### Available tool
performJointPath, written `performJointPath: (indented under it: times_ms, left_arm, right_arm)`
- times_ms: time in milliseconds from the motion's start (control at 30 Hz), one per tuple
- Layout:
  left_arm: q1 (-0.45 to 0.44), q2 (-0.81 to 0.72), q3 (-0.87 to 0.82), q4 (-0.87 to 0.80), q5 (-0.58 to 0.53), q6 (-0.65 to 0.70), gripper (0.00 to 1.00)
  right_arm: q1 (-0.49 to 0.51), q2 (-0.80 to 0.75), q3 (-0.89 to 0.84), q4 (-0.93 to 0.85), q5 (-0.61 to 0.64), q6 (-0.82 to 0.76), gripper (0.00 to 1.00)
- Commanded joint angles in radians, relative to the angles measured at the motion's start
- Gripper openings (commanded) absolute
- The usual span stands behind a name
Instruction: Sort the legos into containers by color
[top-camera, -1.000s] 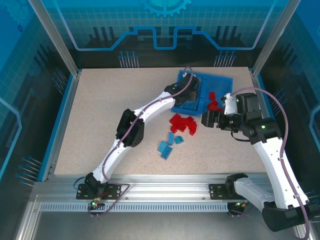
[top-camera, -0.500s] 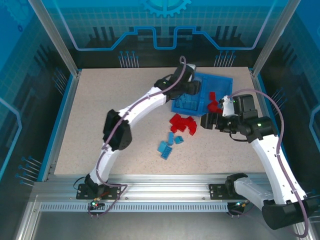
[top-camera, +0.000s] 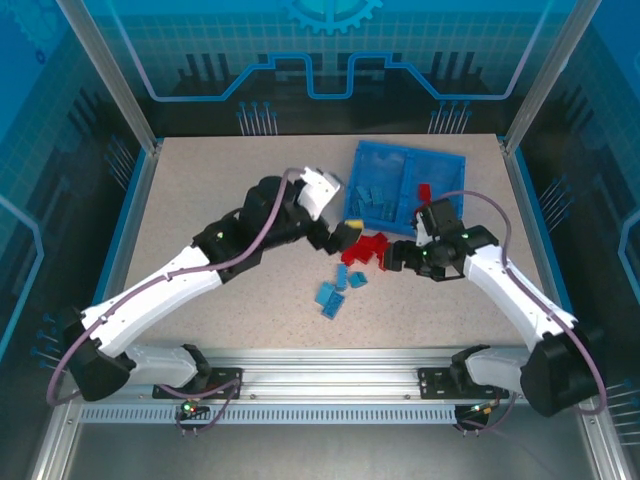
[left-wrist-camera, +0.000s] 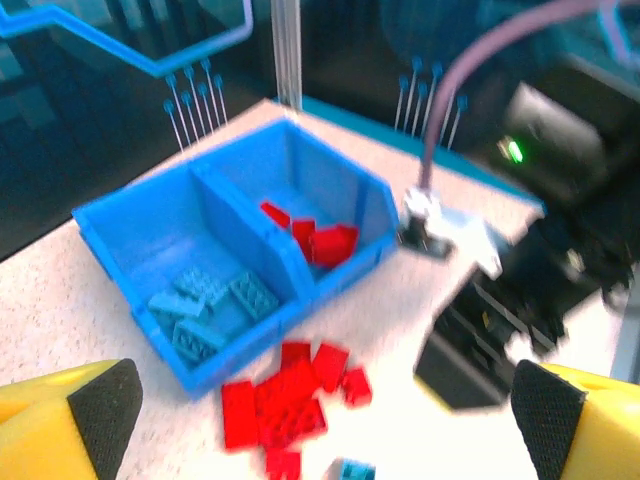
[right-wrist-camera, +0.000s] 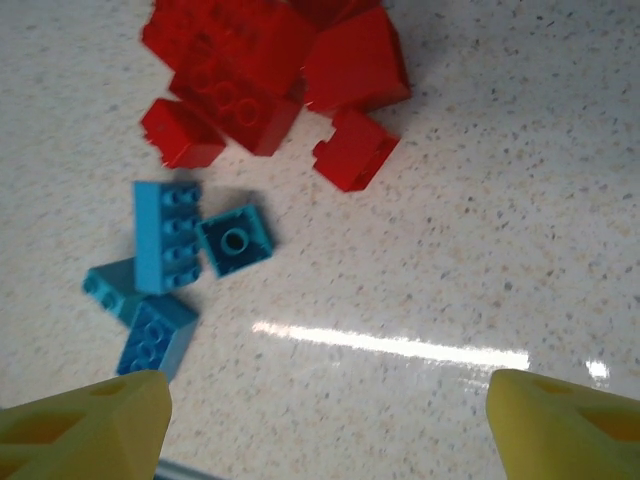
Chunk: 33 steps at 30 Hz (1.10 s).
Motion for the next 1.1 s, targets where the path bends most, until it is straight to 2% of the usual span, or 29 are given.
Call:
performJointPath:
  times_ms: [0,133,333,533,600,800,1067]
  left_arm:
    - [-0.007,-0.055,-0.082,-0.027,0.048,0.121,0.99]
    - [-0.007,-0.11,-0.147,-0.049,0.046,0.183,0.99]
    - [-0.006,-0.169,-0.219,-0.077,0.117,0.256,0.99]
    - [0.005,-0.206,-0.271,-0.03,0.149,0.222,0.99]
    - [0.011,-0.215,-0.291,-0.004,0.15,0.203,0.99]
    - [0.031,-0.279,-0.385,0.065,0.185,0.163,0.99]
    - [0.068,-0.328,-0.436,0.095,0.194,0.161,0.99]
  right_arm:
    - [0.036,0.075,-0.036,0.163,0.054,0.042,0.84]
    - [0.056,0.187,-0.095,0.285,0.039,0.1,0.83]
    - [0.074,0.264,-0.061,0.348,0.136,0.128,0.78]
    - [0.108,0.337,-0.033,0.364,0.195,0.185,0.64]
    - [0.122,0.366,-0.017,0.375,0.211,0.211,0.54]
    - [0.162,0.422,0.008,0.373,0.278,0.26,0.37]
    - [0.175,0.399,0.011,0.327,0.342,0.271,0.26]
